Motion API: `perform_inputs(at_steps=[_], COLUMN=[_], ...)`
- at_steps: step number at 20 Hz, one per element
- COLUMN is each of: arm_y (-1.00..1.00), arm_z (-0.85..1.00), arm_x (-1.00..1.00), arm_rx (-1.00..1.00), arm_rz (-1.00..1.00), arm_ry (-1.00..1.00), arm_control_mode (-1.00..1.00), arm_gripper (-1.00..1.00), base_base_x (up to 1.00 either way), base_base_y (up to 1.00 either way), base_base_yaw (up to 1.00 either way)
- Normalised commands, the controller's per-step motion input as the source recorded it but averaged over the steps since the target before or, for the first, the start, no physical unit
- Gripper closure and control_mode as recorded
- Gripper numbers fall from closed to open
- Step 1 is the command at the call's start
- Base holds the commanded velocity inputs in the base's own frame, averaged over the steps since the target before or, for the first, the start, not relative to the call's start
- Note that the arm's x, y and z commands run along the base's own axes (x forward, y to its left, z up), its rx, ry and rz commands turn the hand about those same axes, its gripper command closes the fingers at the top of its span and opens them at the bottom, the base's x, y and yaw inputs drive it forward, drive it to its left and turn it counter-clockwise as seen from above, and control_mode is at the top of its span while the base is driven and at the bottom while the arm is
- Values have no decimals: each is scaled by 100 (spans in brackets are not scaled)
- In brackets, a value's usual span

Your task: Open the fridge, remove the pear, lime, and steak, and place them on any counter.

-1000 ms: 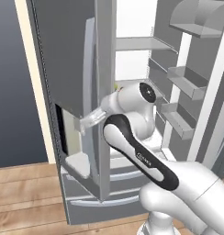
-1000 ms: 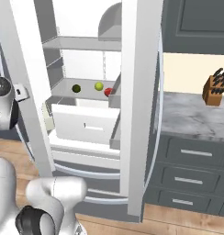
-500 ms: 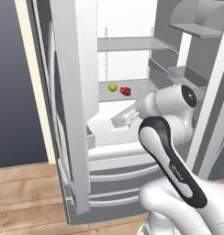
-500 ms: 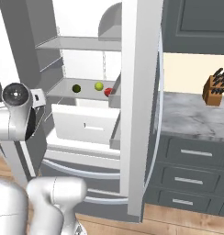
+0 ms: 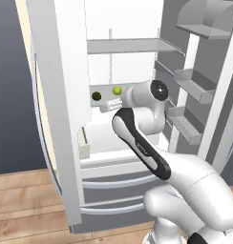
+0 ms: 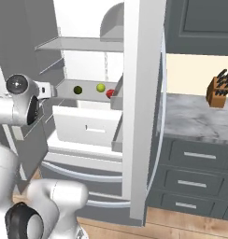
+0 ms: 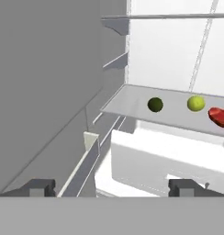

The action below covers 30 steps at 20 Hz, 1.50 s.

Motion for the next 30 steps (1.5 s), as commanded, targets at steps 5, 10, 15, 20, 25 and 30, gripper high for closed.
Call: perform_inputs(at_steps=[5,10,15,20,25,30], arm_y=[57,100,66,-99,-82,-78], arm_z=[2,-8,-5,11,5,-3], arm_x=[67,7,-9,-16,-82,-100], arm_rx=[12,3,-1,-15,-17,-4], arm_rz=[14,15,5,-32,-17,-14], arm_ry=[19,7,-3,-3,0,10], arm_control_mode=[-100,-100,-100,-100,-100,-100], arm_gripper=[-100,-100,-100,-100,-100,-100], base_base_x=[0,0,0,0,0,0], base_base_y=[0,0,0,0,0,0], base_base_yaw=[0,0,0,0,0,0])
